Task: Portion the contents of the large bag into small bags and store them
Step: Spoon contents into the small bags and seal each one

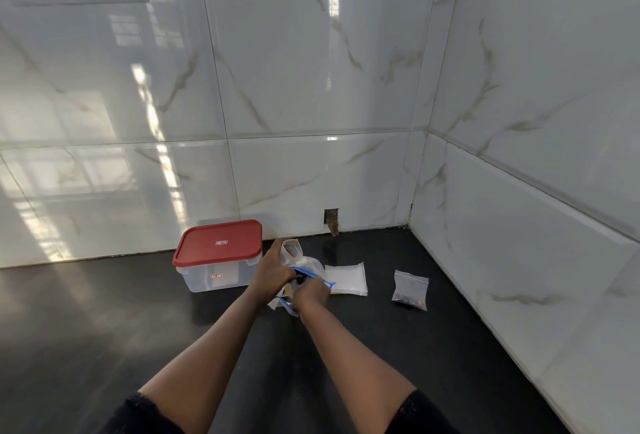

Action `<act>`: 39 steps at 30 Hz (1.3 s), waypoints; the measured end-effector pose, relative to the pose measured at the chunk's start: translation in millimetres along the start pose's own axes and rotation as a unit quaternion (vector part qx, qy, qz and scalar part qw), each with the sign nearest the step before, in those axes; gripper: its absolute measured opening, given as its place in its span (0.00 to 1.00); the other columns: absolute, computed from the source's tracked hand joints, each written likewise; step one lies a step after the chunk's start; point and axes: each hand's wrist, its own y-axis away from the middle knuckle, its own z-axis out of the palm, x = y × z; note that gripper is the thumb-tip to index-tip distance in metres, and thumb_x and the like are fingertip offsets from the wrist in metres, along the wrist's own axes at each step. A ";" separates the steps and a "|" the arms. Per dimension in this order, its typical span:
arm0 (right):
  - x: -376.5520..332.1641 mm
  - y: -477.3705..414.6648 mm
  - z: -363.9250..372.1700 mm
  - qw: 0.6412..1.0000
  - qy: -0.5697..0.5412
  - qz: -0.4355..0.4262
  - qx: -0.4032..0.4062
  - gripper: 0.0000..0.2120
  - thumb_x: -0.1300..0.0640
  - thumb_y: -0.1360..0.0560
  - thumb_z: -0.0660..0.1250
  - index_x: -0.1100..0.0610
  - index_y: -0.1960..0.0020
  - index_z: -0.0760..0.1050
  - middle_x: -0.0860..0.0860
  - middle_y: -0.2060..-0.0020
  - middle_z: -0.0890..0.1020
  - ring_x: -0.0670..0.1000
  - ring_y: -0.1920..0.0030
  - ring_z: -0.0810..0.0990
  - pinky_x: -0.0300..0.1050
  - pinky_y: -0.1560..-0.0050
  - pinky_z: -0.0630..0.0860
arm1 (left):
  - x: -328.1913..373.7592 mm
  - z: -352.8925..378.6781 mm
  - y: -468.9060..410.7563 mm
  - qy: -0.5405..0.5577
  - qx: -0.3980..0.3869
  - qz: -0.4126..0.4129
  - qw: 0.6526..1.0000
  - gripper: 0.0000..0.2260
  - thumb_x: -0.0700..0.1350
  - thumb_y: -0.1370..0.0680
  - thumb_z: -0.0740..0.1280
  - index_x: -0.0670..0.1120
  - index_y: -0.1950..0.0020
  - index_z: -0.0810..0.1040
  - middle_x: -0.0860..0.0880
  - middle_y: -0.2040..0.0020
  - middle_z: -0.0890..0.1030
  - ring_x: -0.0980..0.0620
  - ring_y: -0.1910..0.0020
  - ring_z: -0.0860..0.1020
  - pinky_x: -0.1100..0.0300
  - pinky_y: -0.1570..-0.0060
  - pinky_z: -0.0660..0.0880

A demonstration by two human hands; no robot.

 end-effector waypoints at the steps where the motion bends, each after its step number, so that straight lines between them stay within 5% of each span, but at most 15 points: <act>1: 0.2 -0.3 1.1 1.000 0.004 0.003 0.000 0.16 0.63 0.20 0.56 0.63 0.33 0.70 0.58 0.38 0.76 0.54 0.39 0.76 0.41 0.41 0.74 | -0.3 0.4 0.2 0.000 -0.001 0.002 1.000 0.25 0.32 0.32 0.70 0.44 0.38 0.69 0.49 0.47 0.74 0.50 0.47 0.73 0.65 0.53 0.70; 5: -4.0 -2.5 4.2 0.993 -0.090 0.063 -0.052 0.15 0.65 0.20 0.55 0.63 0.34 0.69 0.60 0.46 0.76 0.58 0.40 0.78 0.52 0.41 0.77 | 1.0 0.6 1.3 -0.004 0.002 0.001 1.000 0.24 0.32 0.31 0.69 0.44 0.38 0.69 0.49 0.48 0.74 0.50 0.48 0.73 0.63 0.53 0.72; 9: -5.1 -2.7 -0.8 0.990 -0.102 0.081 -0.059 0.13 0.64 0.20 0.58 0.63 0.36 0.69 0.61 0.49 0.76 0.55 0.51 0.80 0.51 0.44 0.79 | 2.5 0.5 1.6 -0.011 -0.003 0.004 1.000 0.23 0.32 0.31 0.69 0.43 0.38 0.69 0.49 0.48 0.74 0.48 0.47 0.74 0.54 0.48 0.75; 11: -4.9 -3.6 -3.4 0.991 -0.102 0.068 -0.048 0.13 0.64 0.20 0.56 0.63 0.36 0.69 0.61 0.49 0.76 0.54 0.55 0.79 0.49 0.47 0.81 | 2.3 0.8 1.2 -0.010 0.001 0.006 1.000 0.24 0.31 0.31 0.69 0.43 0.38 0.69 0.49 0.47 0.74 0.49 0.47 0.74 0.58 0.50 0.74; 14: -5.8 -6.7 -9.2 0.998 -0.050 0.038 -0.020 0.14 0.65 0.19 0.56 0.64 0.35 0.69 0.61 0.41 0.77 0.54 0.53 0.80 0.42 0.55 0.80 | 4.3 2.1 1.1 -0.004 0.015 -0.001 1.000 0.24 0.30 0.32 0.68 0.43 0.38 0.69 0.47 0.47 0.74 0.51 0.50 0.74 0.66 0.57 0.71; 18: -10.2 -11.8 -17.3 1.000 0.004 0.010 0.015 0.15 0.67 0.20 0.54 0.64 0.35 0.69 0.60 0.37 0.74 0.57 0.41 0.78 0.45 0.45 0.79 | 6.3 4.3 -1.0 0.016 0.037 -0.018 0.999 0.25 0.30 0.32 0.67 0.43 0.38 0.69 0.45 0.47 0.75 0.53 0.55 0.75 0.63 0.59 0.73; 23: -22.1 -14.8 -31.8 1.000 0.021 0.004 0.013 0.13 0.70 0.22 0.58 0.66 0.38 0.70 0.61 0.42 0.75 0.59 0.49 0.83 0.48 0.51 0.82 | 5.9 6.1 -1.2 0.017 0.038 -0.021 0.999 0.25 0.33 0.32 0.70 0.43 0.36 0.68 0.47 0.46 0.74 0.50 0.47 0.73 0.65 0.57 0.70; 26: -27.2 -14.7 -38.6 0.998 0.050 -0.020 0.014 0.10 0.69 0.23 0.61 0.65 0.42 0.71 0.61 0.43 0.76 0.59 0.53 0.84 0.50 0.53 0.82 | 6.4 5.8 -3.2 0.033 0.058 -0.029 0.997 0.25 0.32 0.32 0.70 0.44 0.38 0.69 0.47 0.47 0.75 0.47 0.46 0.75 0.59 0.50 0.72; 31: -29.7 -18.0 -58.4 0.992 0.109 -0.058 0.014 0.04 0.66 0.24 0.62 0.64 0.50 0.74 0.60 0.48 0.81 0.53 0.62 0.85 0.35 0.79 0.70 | 9.0 4.9 -5.5 0.042 0.072 -0.037 0.996 0.25 0.30 0.33 0.69 0.42 0.38 0.70 0.45 0.46 0.76 0.47 0.47 0.75 0.58 0.49 0.72; 33: -28.6 -21.6 -62.4 0.988 0.134 -0.068 0.019 0.01 0.66 0.26 0.64 0.62 0.55 0.72 0.60 0.48 0.81 0.55 0.56 0.85 0.38 0.74 0.73 | 8.7 5.2 -5.9 0.039 0.072 -0.039 0.996 0.25 0.31 0.33 0.69 0.42 0.38 0.70 0.45 0.45 0.76 0.47 0.48 0.74 0.58 0.49 0.71; 36: -25.0 -22.6 -61.5 0.981 0.176 -0.079 0.032 0.06 0.64 0.24 0.62 0.63 0.49 0.75 0.60 0.47 0.81 0.57 0.51 0.84 0.45 0.59 0.80 | 9.8 8.1 -6.5 0.032 0.071 -0.044 0.996 0.24 0.31 0.32 0.68 0.42 0.37 0.70 0.44 0.45 0.76 0.48 0.48 0.74 0.58 0.50 0.71; 39: -19.7 -22.9 -61.6 0.974 0.209 -0.081 0.023 0.10 0.63 0.23 0.61 0.63 0.43 0.74 0.58 0.46 0.80 0.54 0.52 0.84 0.38 0.71 0.74 | 11.8 13.3 -5.7 0.022 0.063 -0.047 0.997 0.24 0.30 0.32 0.68 0.41 0.37 0.69 0.45 0.46 0.75 0.49 0.49 0.73 0.59 0.51 0.70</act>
